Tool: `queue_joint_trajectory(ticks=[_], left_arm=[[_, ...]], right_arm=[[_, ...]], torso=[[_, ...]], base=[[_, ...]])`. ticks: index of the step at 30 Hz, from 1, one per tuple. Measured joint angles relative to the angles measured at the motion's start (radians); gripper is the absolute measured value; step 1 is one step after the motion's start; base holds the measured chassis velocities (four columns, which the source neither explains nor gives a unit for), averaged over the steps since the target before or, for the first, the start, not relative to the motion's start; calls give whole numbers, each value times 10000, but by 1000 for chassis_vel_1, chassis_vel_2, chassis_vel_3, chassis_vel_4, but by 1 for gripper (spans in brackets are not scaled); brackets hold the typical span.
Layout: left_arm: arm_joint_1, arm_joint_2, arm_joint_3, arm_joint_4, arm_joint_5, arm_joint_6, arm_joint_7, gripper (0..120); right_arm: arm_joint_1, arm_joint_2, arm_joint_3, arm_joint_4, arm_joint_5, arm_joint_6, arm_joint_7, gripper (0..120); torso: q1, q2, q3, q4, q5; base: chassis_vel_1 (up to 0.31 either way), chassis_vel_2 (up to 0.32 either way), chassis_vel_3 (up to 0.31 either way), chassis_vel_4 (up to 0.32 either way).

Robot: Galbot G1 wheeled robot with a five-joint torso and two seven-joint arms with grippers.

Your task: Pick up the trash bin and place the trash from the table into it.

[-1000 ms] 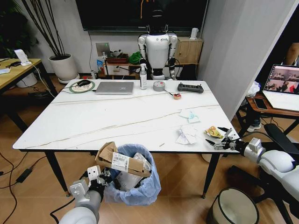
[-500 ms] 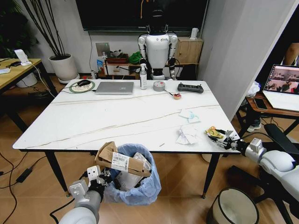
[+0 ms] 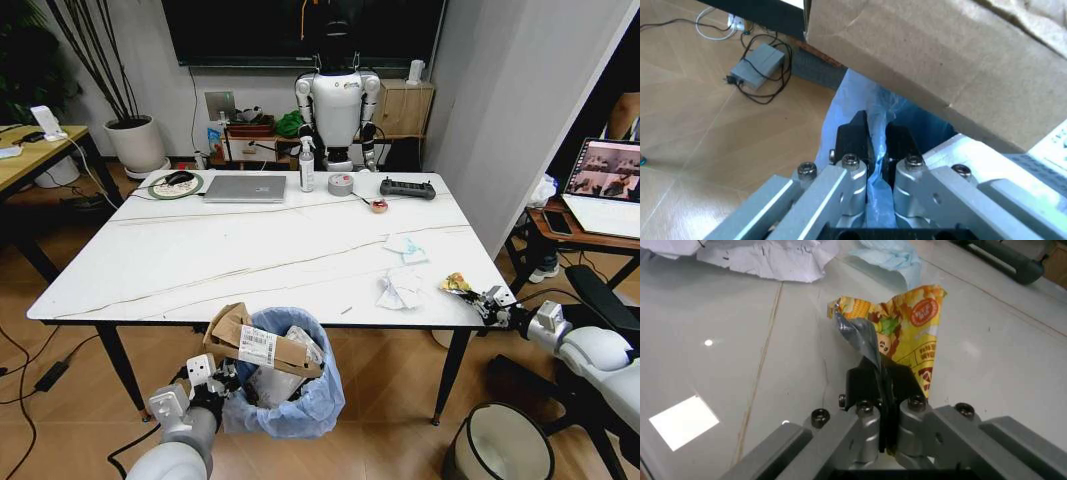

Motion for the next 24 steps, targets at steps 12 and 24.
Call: queue_joint_trajectory(ticks=[12, 24], left_arm=[[-77, 21, 104, 37, -66, 20, -1, 0], [-264, 186, 274, 82, -256, 88, 27, 0]], right_arm=[[355, -371, -260, 1828, 2224, 417, -946, 0], [1202, -493, -2150, 4804, 3823, 433, -1579, 0]], torso=[[0, 0, 0, 0, -5], [0, 0, 0, 1, -3]], base=[[0, 0, 0, 0], [0, 0, 0, 0]])
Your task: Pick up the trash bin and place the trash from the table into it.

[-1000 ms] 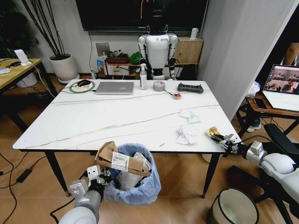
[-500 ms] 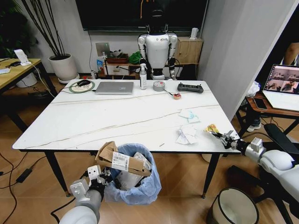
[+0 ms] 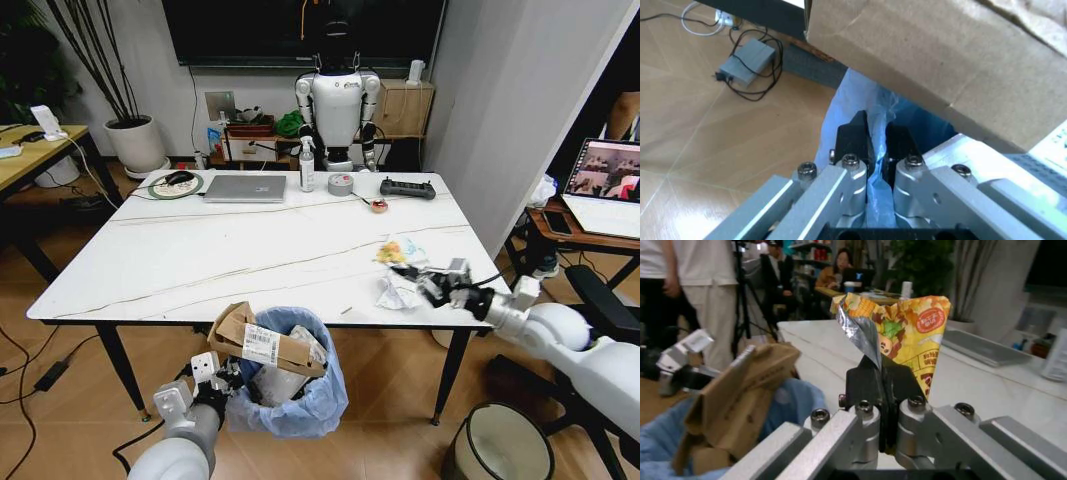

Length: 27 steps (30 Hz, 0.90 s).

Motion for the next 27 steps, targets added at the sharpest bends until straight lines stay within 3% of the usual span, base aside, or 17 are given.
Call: queue_joint_trajectory(ticks=[11, 27], left_arm=[[81, -50, 5, -87, 45, 19, 14, 0], [-5, -89, 94, -18, 58, 40, 25, 0]], right_arm=[[1530, 813, -2818, 191, -395, -55, -71, 0], [2627, 1785, -4421, -738, -642, -42, -248, 0]], torso=[[-1, 0, 0, 0, 0], [-1, 0, 0, 0, 0]], base=[[0, 0, 0, 0], [0, 0, 0, 0]])
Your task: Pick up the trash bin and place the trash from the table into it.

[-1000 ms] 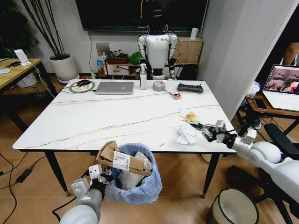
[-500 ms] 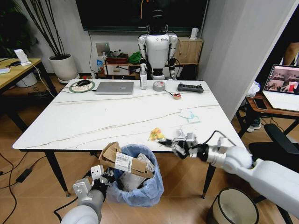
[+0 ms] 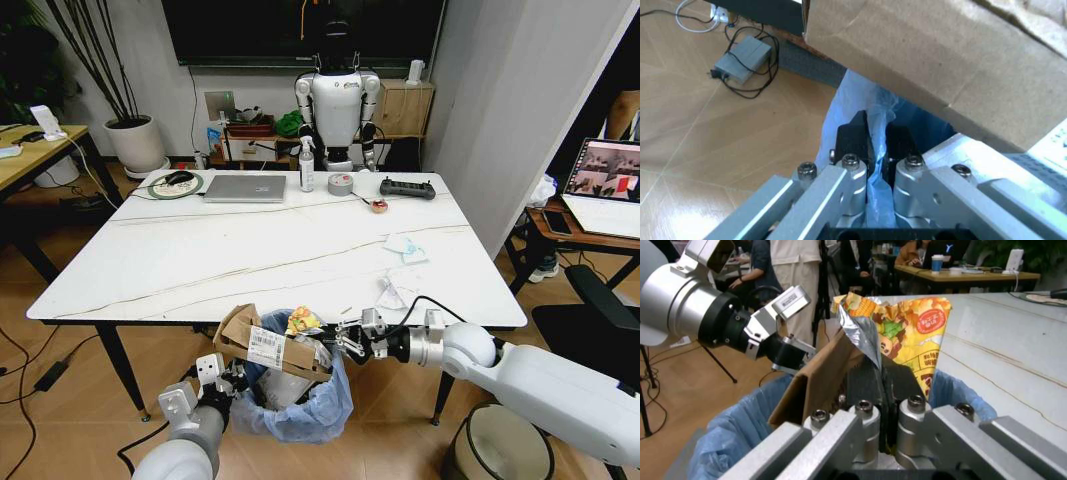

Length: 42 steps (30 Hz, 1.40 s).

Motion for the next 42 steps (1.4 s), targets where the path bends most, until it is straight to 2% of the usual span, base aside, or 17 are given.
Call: queue_joint_trajectory(ticks=[17, 42], left_arm=[[-58, -23, 8, 50, -18, 4, 0, 0], [-24, -48, -14, -14, -18, 3, -4, 0]], right_arm=[[267, 482, -410, -410, -57, 37, -38, 0], [376, 806, -659, -907, -221, 186, 12, 0]], torso=[[0, 0, 0, -1, 2], [0, 0, 0, 0, 1]], base=[[0, 0, 0, 0], [0, 0, 0, 0]])
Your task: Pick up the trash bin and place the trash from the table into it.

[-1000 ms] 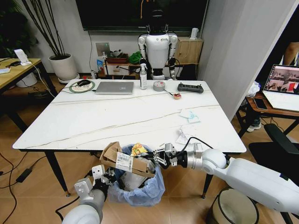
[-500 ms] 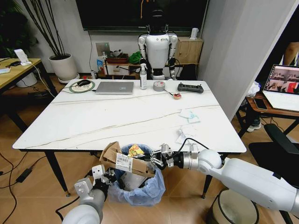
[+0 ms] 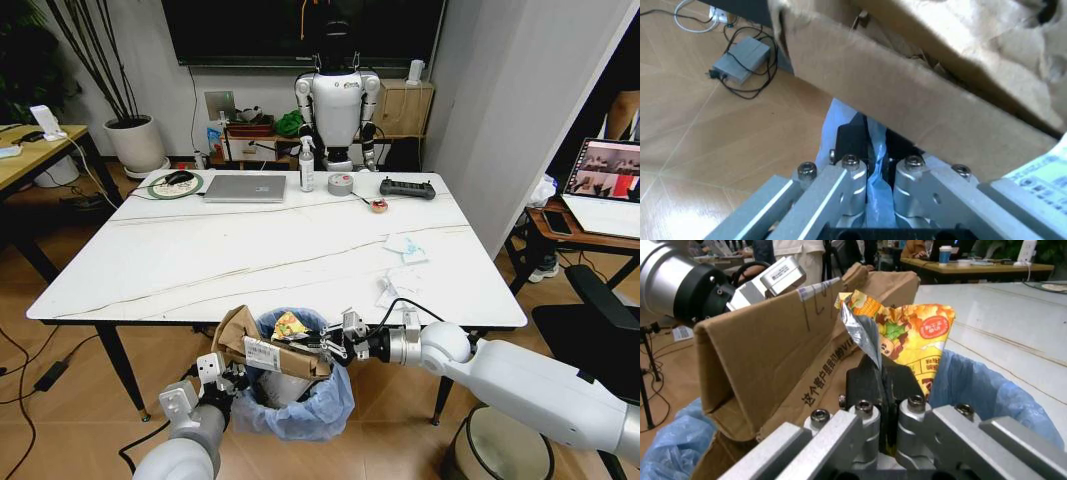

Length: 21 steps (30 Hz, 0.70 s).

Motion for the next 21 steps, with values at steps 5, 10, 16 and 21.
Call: queue_joint_trajectory(ticks=[5, 10, 16, 21], left_arm=[[4, 0, -5, -12, -5, 0, -2, 0], [27, -6, -7, -22, -5, -1, -5, 0], [57, -3, -7, -22, -2, -2, -7, 0], [49, 8, -7, -22, 2, -2, -9, 0]], right_arm=[[1, -16, 4, -35, -24, 40, 5, 19], [-90, -52, 66, -40, -70, 65, 12, 34], [-136, -167, 179, -17, -87, 74, 19, 55], [-173, -249, 216, 6, -131, 98, 29, 70]], torso=[[0, 0, 0, 0, 0], [0, 0, 0, 0, 0], [0, 0, 0, 0, -1], [0, 0, 0, -1, 0]], base=[[0, 0, 0, 0], [0, 0, 0, 0], [0, 0, 0, 0], [0, 0, 0, 0]])
